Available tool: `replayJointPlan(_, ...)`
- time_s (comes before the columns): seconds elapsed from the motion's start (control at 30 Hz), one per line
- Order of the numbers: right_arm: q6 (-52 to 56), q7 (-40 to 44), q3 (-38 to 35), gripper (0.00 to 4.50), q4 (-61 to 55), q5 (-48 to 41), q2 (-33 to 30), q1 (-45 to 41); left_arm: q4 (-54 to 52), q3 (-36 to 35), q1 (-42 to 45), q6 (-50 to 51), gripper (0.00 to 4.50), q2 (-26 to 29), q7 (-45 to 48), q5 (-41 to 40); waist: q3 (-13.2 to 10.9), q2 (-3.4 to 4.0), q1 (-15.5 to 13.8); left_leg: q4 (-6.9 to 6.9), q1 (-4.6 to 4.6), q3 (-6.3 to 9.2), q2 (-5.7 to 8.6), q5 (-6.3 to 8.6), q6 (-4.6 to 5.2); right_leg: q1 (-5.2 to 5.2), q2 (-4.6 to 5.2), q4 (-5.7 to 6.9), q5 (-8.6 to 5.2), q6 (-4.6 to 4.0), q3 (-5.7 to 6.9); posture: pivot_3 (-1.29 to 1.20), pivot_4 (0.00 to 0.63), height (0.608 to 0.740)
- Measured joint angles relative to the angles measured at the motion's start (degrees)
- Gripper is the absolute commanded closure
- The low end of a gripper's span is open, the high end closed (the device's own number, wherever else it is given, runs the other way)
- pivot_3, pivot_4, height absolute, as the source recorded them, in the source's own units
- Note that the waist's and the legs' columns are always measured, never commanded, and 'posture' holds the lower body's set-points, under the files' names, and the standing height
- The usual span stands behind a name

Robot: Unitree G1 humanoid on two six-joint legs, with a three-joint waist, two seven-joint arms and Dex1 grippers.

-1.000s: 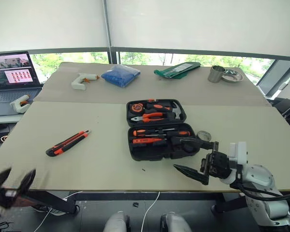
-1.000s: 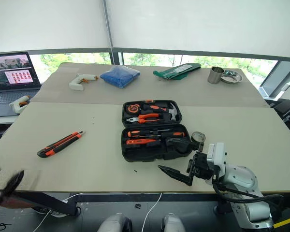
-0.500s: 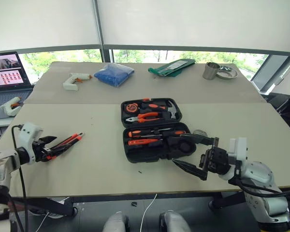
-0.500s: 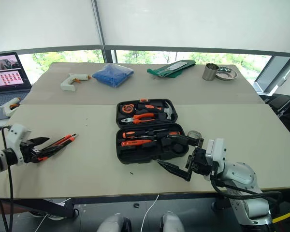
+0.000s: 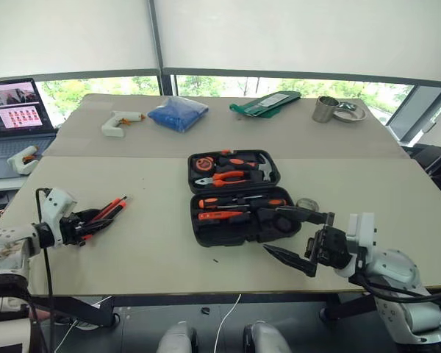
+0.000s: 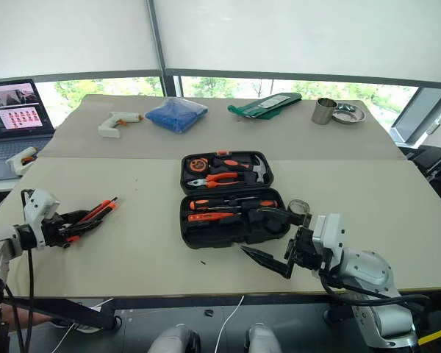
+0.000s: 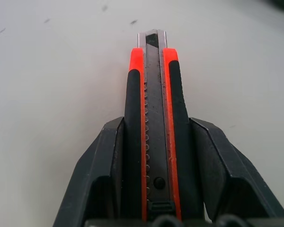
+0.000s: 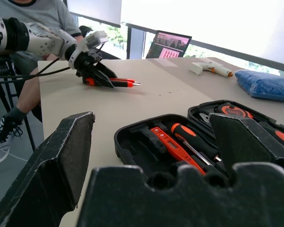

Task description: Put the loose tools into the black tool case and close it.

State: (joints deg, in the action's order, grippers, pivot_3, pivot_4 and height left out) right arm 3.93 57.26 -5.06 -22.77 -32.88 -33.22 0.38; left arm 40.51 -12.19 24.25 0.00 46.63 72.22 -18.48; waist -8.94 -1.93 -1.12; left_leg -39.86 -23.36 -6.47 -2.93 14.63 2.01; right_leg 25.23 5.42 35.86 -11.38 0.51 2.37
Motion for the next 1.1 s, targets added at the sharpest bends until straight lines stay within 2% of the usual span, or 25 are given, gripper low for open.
replayJointPlan(0.2, 1.26, 2.48, -6.18, 0.0, 2.1, -1.94, -6.13, 1.16, -24.14, 9.16, 1.64, 4.56, 2.88, -1.21, 4.76, 0.05, -0.02, -0.09, -0.39, -0.08, -0.03, -0.03, 0.09, 0.06, 0.16, -0.1, 0.0, -0.08, 0.0, 0.12, -0.08, 0.0, 0.15, 0.74)
replayJointPlan(0.43, 1.22, 5.69, -11.36, 0.0, 6.68, -1.91, -9.32, 2.77, -41.96, 23.18, 6.38, 20.39, 2.88, -9.63, 0.22, 0.95, -0.02, -0.1, 0.18, -0.07, 0.04, 0.0, 0.15, 0.04, 0.14, -0.13, -0.19, 0.0, -0.02, 0.18, -0.16, 0.0, 0.15, 0.74)
replayJointPlan(0.57, 1.06, 5.76, -11.69, 0.0, 6.75, -1.55, -9.05, 3.4, -43.46, 29.3, 10.52, 27.21, 2.88, -13.54, -4.22, 4.47, -0.02, -0.1, 0.48, -0.06, 0.13, 0.09, 0.14, -0.01, 0.07, -0.17, -0.27, 0.04, -0.24, 0.53, -0.2, 0.0, 0.15, 0.74)
replayJointPlan(0.73, 0.89, 4.58, -10.97, 0.0, 5.78, -0.99, -6.82, 4.41, -40.76, 35.97, 14.46, 30.54, 2.88, -17.84, -7.99, 9.92, -0.02, -0.1, 0.45, -0.08, 0.14, 0.13, 0.21, -0.02, 0.07, -0.2, -0.25, 0.04, -0.24, 0.56, -0.27, 0.0, 0.15, 0.74)
replayJointPlan(0.9, 0.9, 4.03, -10.65, 0.0, 4.05, -0.95, -6.47, 5.94, -37.35, 38.56, 16.75, 30.47, 2.88, -20.4, -10.8, 14.0, -0.02, -0.1, 0.35, -0.07, 0.1, 0.17, 0.25, -0.01, 0.07, -0.18, -0.21, 0.03, -0.24, 0.56, -0.27, 0.0, 0.15, 0.74)
replayJointPlan(1.1, 0.9, 3.96, -10.68, 0.0, 3.5, -1.03, -6.48, 7.62, -37.17, 38.77, 16.96, 31.15, 2.88, -21.75, -12.03, 14.93, -0.02, -0.09, 0.35, -0.08, 0.11, 0.19, 0.24, -0.01, 0.08, -0.19, -0.2, 0.03, -0.24, 0.56, -0.27, 0.0, 0.15, 0.74)
